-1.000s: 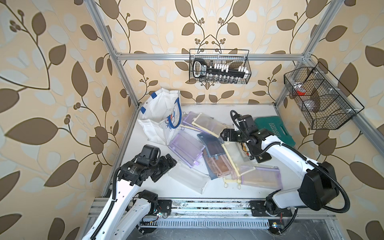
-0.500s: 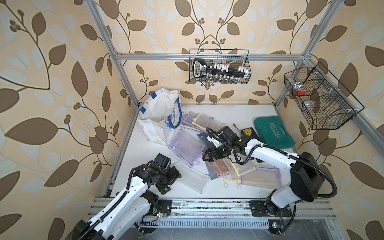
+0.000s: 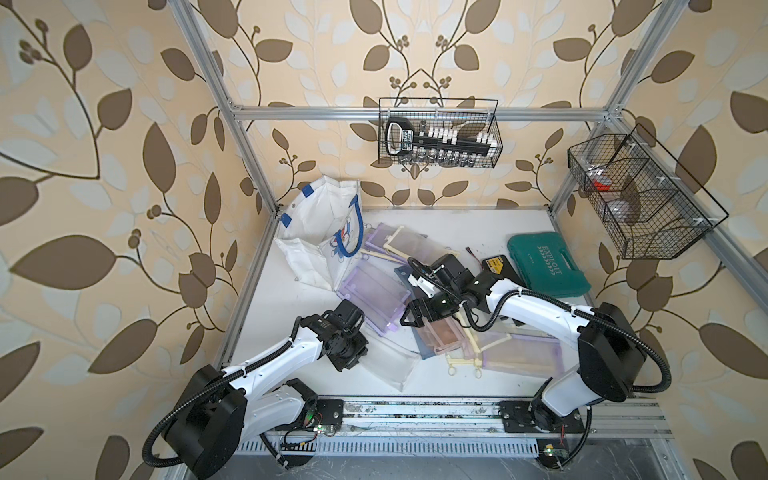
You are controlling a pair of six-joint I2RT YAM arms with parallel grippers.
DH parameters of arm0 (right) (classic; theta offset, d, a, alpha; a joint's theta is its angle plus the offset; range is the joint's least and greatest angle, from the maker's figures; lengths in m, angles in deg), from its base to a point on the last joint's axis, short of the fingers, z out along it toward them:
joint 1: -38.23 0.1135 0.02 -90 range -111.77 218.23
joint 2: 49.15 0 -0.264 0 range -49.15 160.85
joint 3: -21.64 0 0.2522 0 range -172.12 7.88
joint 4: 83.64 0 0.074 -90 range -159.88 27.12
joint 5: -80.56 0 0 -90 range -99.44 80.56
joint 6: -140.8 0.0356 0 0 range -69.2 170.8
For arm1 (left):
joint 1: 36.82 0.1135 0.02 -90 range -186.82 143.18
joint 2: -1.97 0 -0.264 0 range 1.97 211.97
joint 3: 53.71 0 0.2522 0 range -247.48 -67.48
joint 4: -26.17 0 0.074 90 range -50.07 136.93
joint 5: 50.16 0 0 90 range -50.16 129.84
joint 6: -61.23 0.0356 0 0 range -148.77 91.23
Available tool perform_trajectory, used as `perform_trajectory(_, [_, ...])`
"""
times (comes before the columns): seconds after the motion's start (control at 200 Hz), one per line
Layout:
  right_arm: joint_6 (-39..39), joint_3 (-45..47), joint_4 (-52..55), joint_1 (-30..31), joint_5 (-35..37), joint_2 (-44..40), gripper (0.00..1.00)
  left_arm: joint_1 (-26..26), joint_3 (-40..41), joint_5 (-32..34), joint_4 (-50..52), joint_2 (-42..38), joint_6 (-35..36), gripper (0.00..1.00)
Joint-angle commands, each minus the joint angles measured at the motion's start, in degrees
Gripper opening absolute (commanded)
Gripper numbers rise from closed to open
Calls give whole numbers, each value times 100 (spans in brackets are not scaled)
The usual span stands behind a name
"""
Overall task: Put the pencil pouch into the canvas bag
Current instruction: Pick up the pencil pouch from the center of the board.
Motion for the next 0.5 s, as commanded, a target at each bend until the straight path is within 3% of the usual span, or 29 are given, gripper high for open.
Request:
perform_trajectory(0.0, [-99, -12, 45, 21, -93, -69, 100, -53, -291, 403, 333, -247, 278, 0])
perform_trajectory(0.1, [-69, -255, 183, 2, -185, -41, 100, -54, -709, 557, 818, -360, 748, 0])
perform_trajectory(0.37, [127, -980, 457, -161, -393, -113, 100, -44, -2835, 1428, 2606, -320, 2314, 0])
perform_trajectory(0.495, [322, -1031, 387, -695, -543, -303, 100, -52, -3886, 1744, 3464, 152, 3111, 0])
